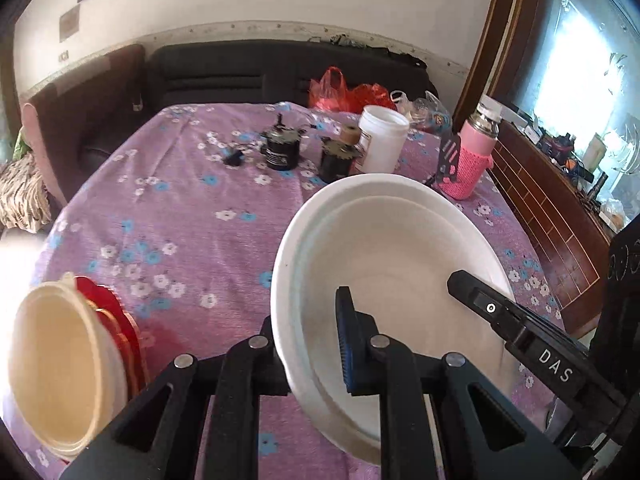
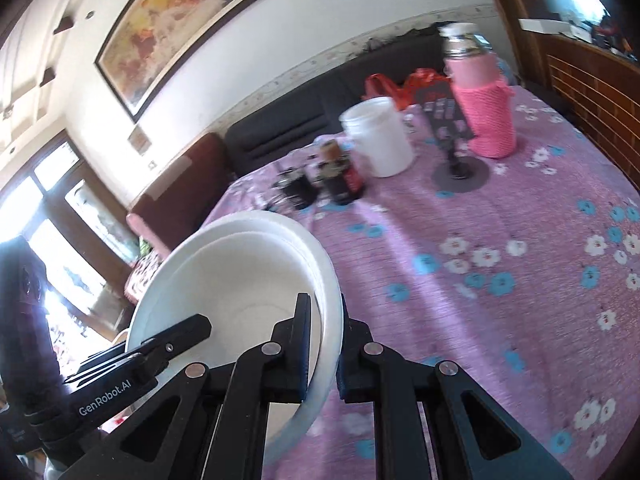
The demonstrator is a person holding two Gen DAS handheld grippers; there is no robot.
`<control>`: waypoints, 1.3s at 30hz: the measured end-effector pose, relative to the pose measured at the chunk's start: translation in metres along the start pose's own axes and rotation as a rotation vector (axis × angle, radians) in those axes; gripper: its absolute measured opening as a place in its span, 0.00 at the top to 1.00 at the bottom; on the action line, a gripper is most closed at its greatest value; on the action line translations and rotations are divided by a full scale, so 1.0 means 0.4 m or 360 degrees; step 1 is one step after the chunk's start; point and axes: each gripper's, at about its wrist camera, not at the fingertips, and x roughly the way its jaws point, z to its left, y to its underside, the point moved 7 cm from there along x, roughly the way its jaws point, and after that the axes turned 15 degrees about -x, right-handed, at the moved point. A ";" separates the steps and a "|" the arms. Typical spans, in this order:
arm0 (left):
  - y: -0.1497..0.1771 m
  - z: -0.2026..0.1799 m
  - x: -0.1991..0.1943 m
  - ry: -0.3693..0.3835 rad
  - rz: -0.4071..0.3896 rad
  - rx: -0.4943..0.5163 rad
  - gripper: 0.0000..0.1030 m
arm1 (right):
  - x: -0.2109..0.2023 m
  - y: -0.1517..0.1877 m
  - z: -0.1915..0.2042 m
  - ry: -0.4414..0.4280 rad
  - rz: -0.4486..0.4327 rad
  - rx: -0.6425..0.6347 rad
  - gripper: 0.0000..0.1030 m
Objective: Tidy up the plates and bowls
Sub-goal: 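Carry the white bowl with the right gripper over the stack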
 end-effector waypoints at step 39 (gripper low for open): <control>-0.065 0.680 -0.244 -0.0623 -0.0416 -0.0417 0.54 | 0.320 0.098 0.656 -0.0165 0.0390 -0.0504 0.89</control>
